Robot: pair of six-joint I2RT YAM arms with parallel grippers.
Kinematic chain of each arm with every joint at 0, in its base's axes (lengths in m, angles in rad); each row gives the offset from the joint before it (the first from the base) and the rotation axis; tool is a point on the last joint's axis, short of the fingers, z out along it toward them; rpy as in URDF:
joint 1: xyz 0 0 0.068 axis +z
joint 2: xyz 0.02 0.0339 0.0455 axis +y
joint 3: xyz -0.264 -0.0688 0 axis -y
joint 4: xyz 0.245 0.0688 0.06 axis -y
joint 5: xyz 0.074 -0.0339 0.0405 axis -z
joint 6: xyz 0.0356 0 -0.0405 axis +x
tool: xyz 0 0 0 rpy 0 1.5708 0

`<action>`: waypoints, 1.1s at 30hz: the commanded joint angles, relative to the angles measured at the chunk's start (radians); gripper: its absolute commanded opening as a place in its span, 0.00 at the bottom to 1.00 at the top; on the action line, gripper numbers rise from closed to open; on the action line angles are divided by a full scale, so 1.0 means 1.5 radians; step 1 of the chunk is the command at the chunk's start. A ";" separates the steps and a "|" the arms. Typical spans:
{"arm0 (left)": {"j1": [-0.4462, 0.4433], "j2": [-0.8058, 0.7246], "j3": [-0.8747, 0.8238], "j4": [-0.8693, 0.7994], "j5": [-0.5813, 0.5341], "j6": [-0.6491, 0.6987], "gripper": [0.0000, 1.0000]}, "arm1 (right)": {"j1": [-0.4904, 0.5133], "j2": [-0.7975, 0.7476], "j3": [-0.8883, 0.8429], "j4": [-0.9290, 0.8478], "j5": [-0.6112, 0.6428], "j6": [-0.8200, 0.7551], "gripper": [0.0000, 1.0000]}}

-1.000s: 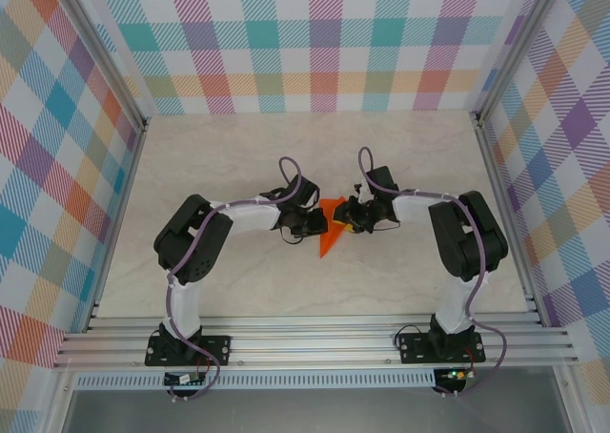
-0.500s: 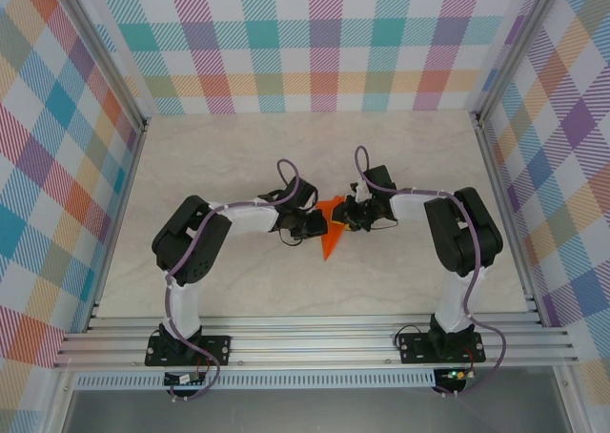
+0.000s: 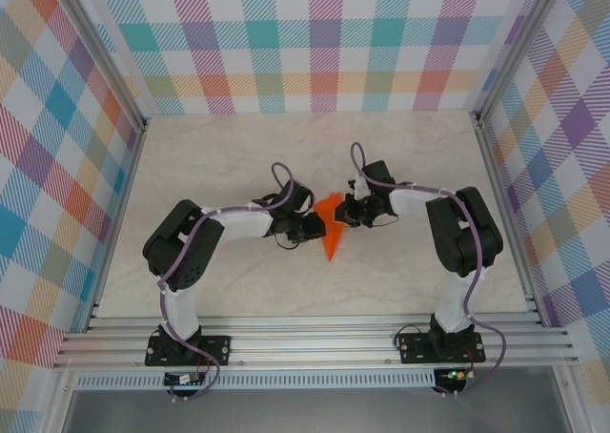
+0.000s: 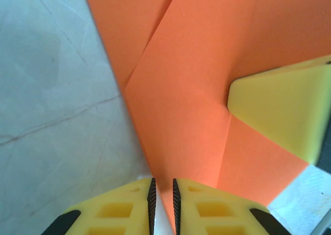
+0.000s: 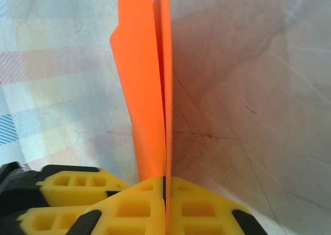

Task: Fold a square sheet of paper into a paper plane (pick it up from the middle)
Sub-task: Turn over the paper at the center of the table.

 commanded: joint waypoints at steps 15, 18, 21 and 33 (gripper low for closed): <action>0.021 -0.351 -0.174 -0.082 -0.353 -0.089 0.26 | 0.142 -0.088 0.174 -0.488 0.686 -0.175 0.08; 0.023 -0.397 -0.199 -0.101 -0.416 -0.127 0.27 | 0.189 -0.039 0.196 -0.506 0.707 -0.155 0.10; 0.023 -0.452 -0.223 -0.128 -0.474 -0.159 0.29 | 0.248 0.022 0.235 -0.524 0.716 -0.126 0.10; 0.024 -0.641 -0.299 -0.215 -0.588 -0.203 0.41 | 0.389 0.155 0.348 -0.544 0.647 -0.053 0.21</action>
